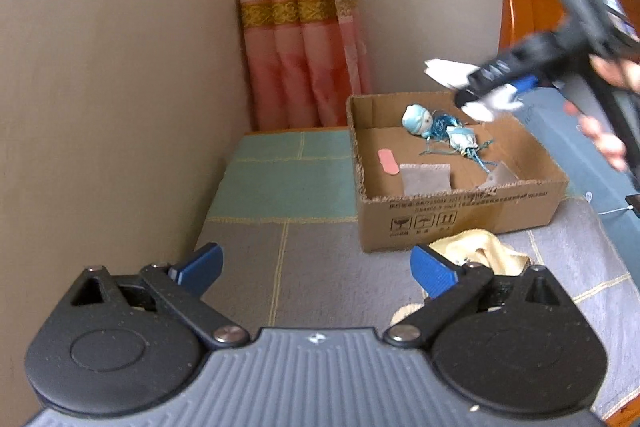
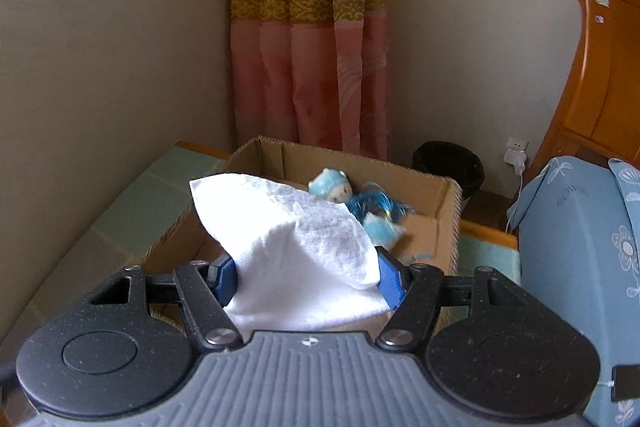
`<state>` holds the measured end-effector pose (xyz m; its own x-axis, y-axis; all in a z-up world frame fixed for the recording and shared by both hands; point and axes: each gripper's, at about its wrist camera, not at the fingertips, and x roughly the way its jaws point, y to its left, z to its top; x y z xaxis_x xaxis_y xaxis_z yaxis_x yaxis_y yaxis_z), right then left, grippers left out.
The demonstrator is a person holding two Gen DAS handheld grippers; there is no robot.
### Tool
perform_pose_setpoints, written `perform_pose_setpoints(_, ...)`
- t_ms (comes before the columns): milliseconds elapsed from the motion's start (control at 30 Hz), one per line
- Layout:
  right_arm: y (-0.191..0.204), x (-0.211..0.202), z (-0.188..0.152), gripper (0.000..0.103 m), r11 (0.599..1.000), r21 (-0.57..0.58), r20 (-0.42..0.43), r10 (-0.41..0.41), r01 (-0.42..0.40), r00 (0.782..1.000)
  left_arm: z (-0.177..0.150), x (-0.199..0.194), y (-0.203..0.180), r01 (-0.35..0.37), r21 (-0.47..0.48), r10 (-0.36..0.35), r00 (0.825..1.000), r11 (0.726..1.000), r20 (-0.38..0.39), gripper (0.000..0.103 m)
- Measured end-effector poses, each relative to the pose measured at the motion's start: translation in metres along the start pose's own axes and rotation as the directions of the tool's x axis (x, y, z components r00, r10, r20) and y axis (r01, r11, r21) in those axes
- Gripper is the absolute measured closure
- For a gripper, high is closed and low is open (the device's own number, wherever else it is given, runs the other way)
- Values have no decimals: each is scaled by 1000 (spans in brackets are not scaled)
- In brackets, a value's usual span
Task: Organize soft objects
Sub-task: 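Lower the white cloth into the box and open the right gripper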
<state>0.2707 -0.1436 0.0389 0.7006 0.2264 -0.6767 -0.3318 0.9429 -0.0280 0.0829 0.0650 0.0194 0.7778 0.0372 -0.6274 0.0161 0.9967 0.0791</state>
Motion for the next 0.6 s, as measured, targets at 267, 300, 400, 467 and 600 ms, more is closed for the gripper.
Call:
perform_pose_setpoints(267, 14, 74, 43, 31, 1000, 20, -75, -16, 18, 997, -13, 7, 12, 6, -14, -6, 999, 1000, -35, 3)
perform_pose_setpoints(300, 16, 83, 47, 29, 999, 18, -76, -33, 35, 997, -15, 8, 13, 5, -19, -6, 999, 1000, -38, 3)
perform_pose_setpoints(400, 21, 105, 54, 9, 996, 15, -72, -86, 87, 994, -17, 10, 16, 10, -26, -11, 999, 1000, -44, 3)
perform_pose_setpoints(467, 23, 113, 55, 4, 995, 4, -79, -100, 101, 992, -19, 12, 18, 10, -29, -11, 999, 1000, -48, 3)
perform_pose_setpoints(600, 25, 108, 50, 1, 995, -13, -91, -102, 101, 991, -21, 12, 20, 16, -41, -18, 998, 999, -54, 3)
